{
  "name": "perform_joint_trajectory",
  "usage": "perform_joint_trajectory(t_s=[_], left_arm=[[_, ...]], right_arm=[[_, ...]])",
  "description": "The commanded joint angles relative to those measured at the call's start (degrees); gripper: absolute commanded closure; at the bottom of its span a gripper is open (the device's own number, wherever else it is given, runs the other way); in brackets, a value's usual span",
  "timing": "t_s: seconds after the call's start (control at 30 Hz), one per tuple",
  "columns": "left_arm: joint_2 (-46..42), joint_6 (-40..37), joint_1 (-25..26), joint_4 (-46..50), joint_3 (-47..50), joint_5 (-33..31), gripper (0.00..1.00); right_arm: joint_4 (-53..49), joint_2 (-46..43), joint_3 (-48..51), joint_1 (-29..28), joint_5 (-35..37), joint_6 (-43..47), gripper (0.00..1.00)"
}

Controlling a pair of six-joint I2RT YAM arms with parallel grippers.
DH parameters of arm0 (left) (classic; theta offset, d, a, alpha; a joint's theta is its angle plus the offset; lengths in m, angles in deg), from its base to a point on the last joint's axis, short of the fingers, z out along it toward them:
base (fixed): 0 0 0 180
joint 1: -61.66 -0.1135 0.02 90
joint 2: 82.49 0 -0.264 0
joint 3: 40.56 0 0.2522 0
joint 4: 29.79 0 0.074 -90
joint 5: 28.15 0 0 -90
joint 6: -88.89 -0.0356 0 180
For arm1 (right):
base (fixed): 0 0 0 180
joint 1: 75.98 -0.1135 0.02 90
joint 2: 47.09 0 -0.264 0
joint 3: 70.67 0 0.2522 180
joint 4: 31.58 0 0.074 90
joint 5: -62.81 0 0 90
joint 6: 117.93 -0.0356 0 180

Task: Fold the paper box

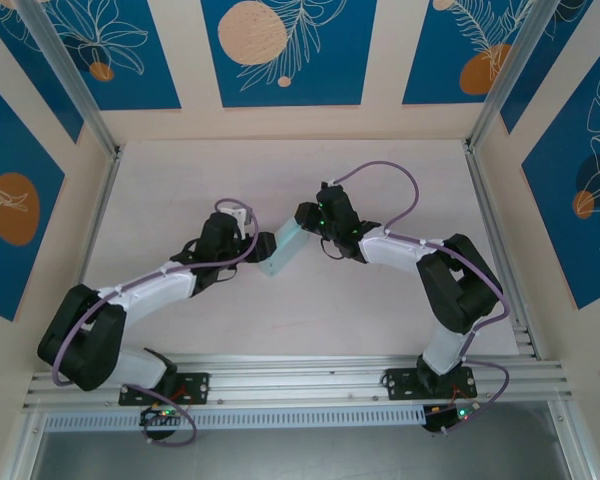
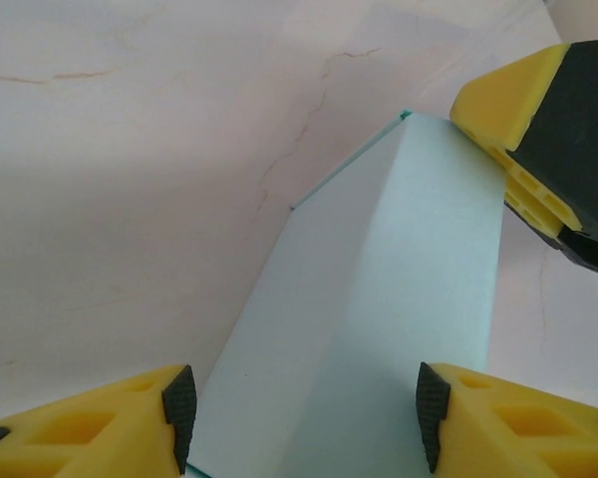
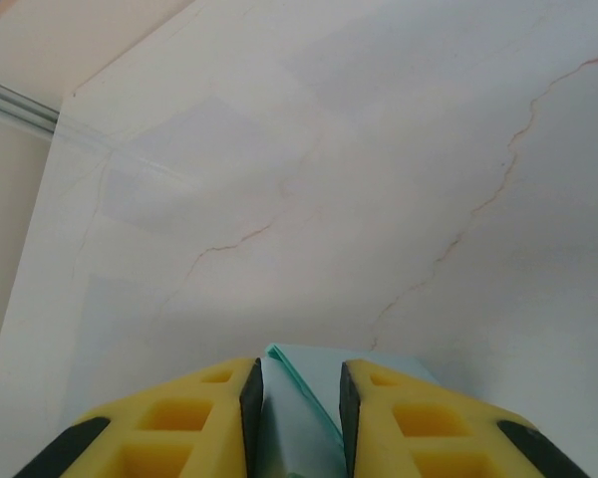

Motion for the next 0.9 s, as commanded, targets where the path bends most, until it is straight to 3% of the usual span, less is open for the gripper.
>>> perform_joint_trajectory(t_s=[0.0, 0.37, 0.57, 0.8, 0.87], left_arm=[[3.1, 1.3, 0.1, 1.6, 3.5, -0.3, 0.44], [10.3, 2.9, 0.9, -4.3, 10.7, -3.9, 0.57], [10.8, 2.7, 1.0, -5.6, 13.1, -7.5, 0.56], [10.5, 2.5, 0.9, -5.1, 12.7, -9.8, 0.57], [10.5, 2.7, 0.9, -5.2, 12.5, -9.9, 0.57]], right_arm=[[-16.4, 5.2, 3.1, -1.4, 0.0, 1.5, 0.71], [-17.4, 6.4, 2.9, 0.1, -2.7, 3.0, 0.69], [-16.7, 7.7, 3.1, 1.2, -5.8, 4.1, 0.56], [-13.2, 7.2, 4.7, 2.9, -11.3, 4.2, 0.58], [-10.1, 7.9, 6.3, 3.6, -14.0, 4.3, 0.62]])
